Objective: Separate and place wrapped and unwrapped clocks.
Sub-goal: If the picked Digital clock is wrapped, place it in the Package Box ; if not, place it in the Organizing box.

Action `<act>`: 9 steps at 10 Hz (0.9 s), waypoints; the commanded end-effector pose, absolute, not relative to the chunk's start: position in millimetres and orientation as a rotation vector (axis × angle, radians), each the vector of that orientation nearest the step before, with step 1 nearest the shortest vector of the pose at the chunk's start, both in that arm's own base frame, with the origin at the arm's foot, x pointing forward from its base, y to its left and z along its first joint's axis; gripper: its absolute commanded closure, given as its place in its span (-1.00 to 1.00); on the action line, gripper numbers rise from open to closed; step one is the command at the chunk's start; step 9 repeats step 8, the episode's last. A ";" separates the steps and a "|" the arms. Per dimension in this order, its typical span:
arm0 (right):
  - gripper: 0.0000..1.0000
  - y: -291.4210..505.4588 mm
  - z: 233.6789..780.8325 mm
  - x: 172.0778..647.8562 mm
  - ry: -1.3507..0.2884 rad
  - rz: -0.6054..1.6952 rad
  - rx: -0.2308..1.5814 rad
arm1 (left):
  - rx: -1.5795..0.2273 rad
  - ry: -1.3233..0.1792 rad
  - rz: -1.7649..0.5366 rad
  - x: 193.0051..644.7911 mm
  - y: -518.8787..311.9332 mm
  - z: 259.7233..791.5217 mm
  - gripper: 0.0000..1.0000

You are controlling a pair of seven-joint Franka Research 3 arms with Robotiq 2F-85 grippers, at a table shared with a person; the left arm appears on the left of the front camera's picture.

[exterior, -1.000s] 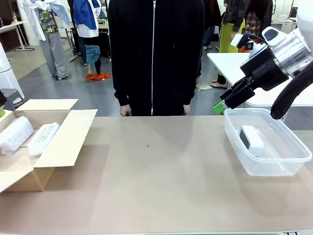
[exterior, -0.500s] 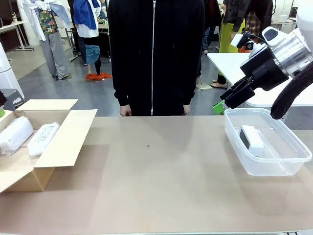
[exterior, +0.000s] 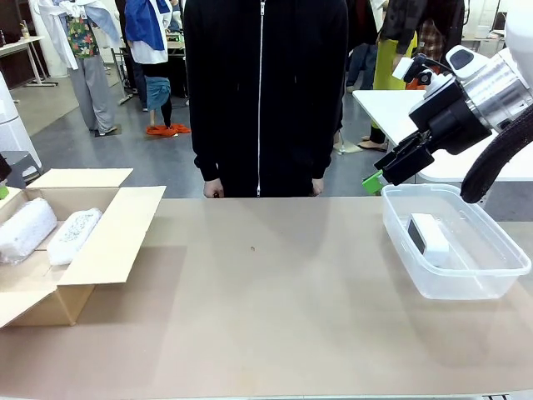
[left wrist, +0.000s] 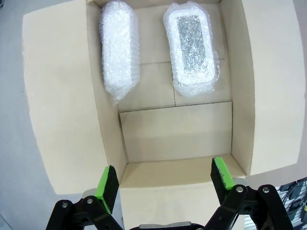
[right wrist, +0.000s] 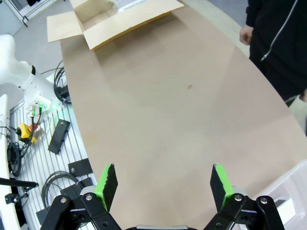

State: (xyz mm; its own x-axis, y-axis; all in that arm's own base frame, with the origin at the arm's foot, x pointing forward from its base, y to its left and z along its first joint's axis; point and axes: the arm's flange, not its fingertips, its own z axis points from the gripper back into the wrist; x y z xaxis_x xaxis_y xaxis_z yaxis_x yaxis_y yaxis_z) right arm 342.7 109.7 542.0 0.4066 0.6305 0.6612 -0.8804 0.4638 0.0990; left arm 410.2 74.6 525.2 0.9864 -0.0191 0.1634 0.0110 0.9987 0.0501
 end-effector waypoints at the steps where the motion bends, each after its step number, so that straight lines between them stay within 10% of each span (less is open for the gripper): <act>1: -1.00 108.8 541.1 342.8 -0.585 1.002 0.469 | 0.052 -0.169 -0.015 410.2 73.5 527.3 -1.00; 9: -1.00 108.8 541.1 342.8 -0.585 1.002 0.469 | 0.052 -0.169 -0.015 410.2 73.5 527.3 -1.00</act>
